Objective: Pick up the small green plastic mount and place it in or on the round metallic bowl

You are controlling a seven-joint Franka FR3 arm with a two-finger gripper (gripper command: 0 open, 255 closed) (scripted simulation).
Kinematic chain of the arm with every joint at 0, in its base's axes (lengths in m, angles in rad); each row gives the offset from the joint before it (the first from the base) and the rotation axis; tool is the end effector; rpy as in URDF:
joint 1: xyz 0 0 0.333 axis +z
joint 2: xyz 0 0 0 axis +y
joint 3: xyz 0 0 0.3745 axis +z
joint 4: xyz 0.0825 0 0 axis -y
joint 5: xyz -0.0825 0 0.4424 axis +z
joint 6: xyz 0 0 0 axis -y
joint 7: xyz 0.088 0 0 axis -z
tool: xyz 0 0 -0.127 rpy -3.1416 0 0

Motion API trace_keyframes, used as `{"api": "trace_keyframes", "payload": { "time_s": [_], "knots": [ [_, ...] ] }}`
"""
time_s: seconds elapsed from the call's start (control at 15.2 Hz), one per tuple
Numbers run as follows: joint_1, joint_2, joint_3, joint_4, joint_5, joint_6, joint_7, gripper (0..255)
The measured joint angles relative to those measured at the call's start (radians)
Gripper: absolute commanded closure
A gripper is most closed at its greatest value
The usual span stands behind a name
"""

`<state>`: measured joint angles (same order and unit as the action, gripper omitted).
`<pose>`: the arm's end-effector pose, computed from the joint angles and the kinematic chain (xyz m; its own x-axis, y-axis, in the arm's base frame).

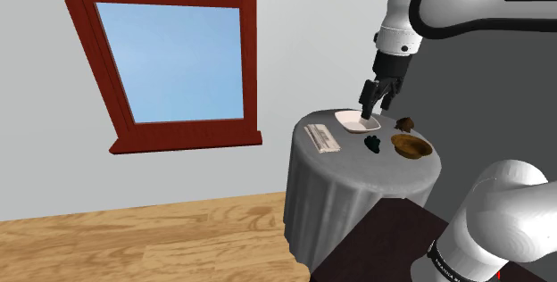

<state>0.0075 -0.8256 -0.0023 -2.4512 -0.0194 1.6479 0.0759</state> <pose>0.3178 -0.0009 0.5807 0.9974 -0.0684 0.0236 -0.0688 -0.9975 0.0159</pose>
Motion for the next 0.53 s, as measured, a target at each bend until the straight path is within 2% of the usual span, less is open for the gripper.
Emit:
{"api": "trace_keyframes", "payload": {
  "time_s": [0.13, 0.53],
  "knots": [
    [-0.004, 0.005, -0.009, -0.005, -0.006, 0.009, -0.01, 0],
    [-0.046, 0.075, -0.118, -0.06, -0.075, 0.134, -0.12, 0]
  ]
}}
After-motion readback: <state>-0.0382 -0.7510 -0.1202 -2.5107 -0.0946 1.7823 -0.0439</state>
